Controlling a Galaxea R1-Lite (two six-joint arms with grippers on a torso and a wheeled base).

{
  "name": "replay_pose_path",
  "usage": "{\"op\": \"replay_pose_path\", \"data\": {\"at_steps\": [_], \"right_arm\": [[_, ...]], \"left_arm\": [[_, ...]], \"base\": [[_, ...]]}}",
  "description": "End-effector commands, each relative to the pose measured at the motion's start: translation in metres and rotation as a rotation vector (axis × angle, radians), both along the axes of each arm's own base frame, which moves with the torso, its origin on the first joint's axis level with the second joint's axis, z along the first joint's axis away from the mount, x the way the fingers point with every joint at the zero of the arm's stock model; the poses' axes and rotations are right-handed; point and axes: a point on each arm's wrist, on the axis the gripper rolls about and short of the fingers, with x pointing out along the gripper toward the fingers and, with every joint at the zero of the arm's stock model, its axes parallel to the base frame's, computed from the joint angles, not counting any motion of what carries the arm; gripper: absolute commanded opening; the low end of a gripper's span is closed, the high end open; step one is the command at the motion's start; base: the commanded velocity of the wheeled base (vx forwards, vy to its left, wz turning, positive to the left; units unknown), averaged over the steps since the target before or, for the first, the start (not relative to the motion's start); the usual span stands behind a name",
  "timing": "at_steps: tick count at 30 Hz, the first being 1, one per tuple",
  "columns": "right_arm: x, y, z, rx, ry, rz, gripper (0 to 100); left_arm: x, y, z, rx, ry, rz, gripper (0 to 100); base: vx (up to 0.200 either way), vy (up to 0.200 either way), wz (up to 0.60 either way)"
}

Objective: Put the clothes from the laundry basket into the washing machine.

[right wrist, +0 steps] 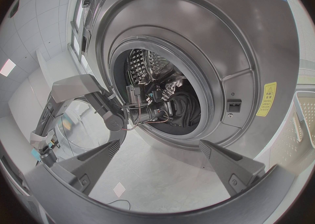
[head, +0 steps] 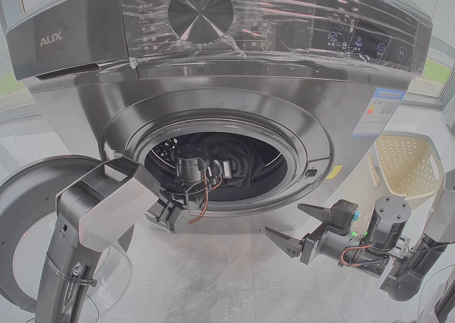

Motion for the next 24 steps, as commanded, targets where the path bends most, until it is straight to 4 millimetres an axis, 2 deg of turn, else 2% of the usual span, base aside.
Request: {"op": "replay_pose_path", "data": {"at_steps": [1, 4, 8, 9, 10, 12, 17, 24], "right_arm": [[0.000, 0.000, -0.001, -0.003, 0.004, 0.000, 100], [0.000, 0.000, -0.001, -0.002, 0.003, 0.000, 100], [-0.001, 0.001, -0.001, -0.002, 0.003, 0.003, 100], [-0.001, 0.001, -0.001, -0.002, 0.003, 0.003, 100], [0.000, 0.001, -0.002, -0.005, 0.006, 0.003, 100], [0.000, 0.001, -0.002, -0.006, 0.007, 0.003, 100], [0.000, 0.001, -0.002, -0.005, 0.006, 0.003, 100], [0.000, 0.001, -0.002, -0.005, 0.006, 0.003, 100]], "left_arm": [[-0.015, 0.001, 0.016, 0.011, 0.004, -0.023, 100], [-0.025, 0.006, 0.019, 0.045, 0.027, -0.053, 100], [-0.051, 0.018, 0.022, 0.161, 0.093, -0.135, 100], [-0.051, 0.018, 0.022, 0.161, 0.093, -0.135, 100], [-0.059, 0.022, 0.031, 0.185, 0.106, -0.167, 100], [-0.062, 0.023, 0.034, 0.191, 0.110, -0.172, 100], [-0.071, 0.026, 0.031, 0.213, 0.130, -0.181, 100], [-0.096, 0.027, 0.008, 0.238, 0.175, -0.210, 100]], "base": [[0.000, 0.000, 0.00], [0.000, 0.000, 0.00], [0.000, 0.000, 0.00], [0.000, 0.000, 0.00], [0.000, 0.000, 0.00], [0.000, 0.000, 0.00], [0.000, 0.000, 0.00], [0.000, 0.000, 0.00]]}}
